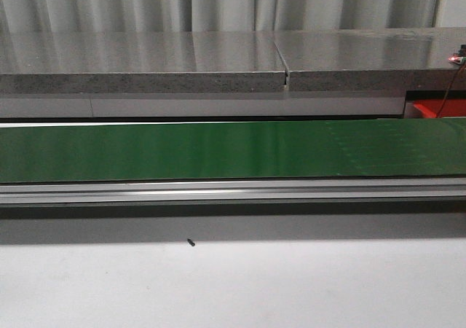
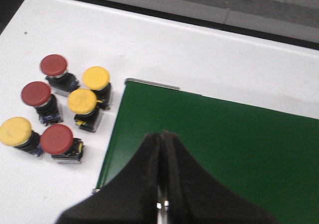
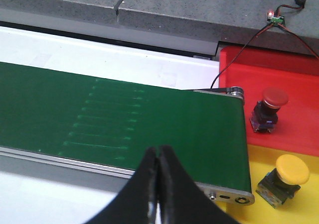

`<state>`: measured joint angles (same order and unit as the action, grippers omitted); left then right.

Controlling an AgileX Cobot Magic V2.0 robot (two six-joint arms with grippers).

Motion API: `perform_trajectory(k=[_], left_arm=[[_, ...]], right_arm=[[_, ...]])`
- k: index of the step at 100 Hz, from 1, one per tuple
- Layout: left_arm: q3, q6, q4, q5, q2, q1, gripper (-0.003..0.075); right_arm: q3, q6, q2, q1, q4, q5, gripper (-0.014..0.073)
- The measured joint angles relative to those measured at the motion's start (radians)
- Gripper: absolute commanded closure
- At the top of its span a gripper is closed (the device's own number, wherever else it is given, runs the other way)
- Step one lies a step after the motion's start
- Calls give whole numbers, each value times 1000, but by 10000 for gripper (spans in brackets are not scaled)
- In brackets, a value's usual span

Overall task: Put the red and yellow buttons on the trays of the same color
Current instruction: 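Move the left gripper back over the button cluster, then grasp another red button with the left gripper and carry it over the belt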

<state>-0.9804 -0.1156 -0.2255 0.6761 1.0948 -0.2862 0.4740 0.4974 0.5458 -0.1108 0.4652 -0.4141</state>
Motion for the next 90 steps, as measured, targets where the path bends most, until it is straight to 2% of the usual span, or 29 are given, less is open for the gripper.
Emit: perform_trajectory(k=[12, 19, 26, 36, 41, 46, 50, 90], left_arm=[[-31, 6, -25, 2, 97, -97, 723], [-44, 8, -41, 12, 153, -147, 651], [-56, 8, -47, 27, 211, -186, 518], [-71, 8, -49, 36, 285, -225, 240], [-77, 5, -49, 37, 318, -233, 126], [-85, 3, -49, 37, 349, -236, 57], [-87, -1, -49, 37, 367, -237, 36], [-164, 39, -51, 53, 579, -239, 50]], right_arm=[[0, 0, 0, 0, 0, 0, 652], [0, 0, 0, 0, 0, 0, 652], [0, 0, 0, 0, 0, 0, 652], [0, 0, 0, 0, 0, 0, 652], [0, 0, 0, 0, 0, 0, 652], [0, 0, 0, 0, 0, 0, 652], [0, 0, 0, 0, 0, 0, 652], [0, 0, 0, 0, 0, 0, 652]])
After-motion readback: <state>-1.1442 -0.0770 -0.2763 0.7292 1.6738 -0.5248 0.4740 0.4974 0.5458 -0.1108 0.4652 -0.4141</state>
